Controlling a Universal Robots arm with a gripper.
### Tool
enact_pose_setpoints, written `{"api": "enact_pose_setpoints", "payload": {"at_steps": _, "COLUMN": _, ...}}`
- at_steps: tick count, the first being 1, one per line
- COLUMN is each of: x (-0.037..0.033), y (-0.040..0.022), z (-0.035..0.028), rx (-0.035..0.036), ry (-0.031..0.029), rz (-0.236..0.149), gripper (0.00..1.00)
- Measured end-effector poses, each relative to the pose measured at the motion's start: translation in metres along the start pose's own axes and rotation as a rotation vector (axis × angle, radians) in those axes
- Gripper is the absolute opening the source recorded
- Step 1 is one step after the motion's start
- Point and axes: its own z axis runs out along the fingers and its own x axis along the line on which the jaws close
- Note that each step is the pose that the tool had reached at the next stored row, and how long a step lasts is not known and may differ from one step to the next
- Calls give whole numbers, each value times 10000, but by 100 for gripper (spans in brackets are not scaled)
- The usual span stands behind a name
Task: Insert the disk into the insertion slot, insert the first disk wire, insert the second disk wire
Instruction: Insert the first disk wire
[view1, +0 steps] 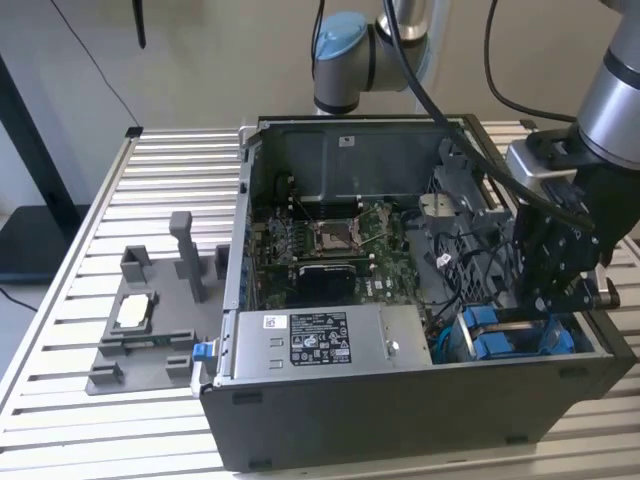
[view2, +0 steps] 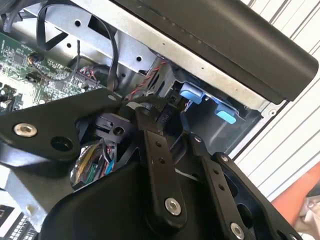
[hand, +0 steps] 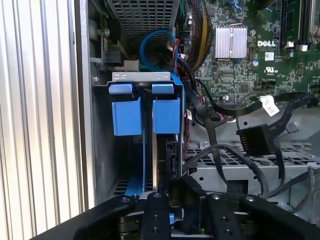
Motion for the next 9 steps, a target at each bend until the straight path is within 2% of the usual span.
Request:
{"api": "enact_pose_setpoints", "payload": {"at_steps": 2, "x": -1, "y": -1, "z": -38, "rx": -2, "ry": -23, "rz": 2, "gripper": 27}}
{"api": "enact_pose_setpoints", "payload": {"at_steps": 9, "x": -9, "y": -8, "z": -289, "rx": -3, "ry": -52, "rz": 2, "gripper": 27}}
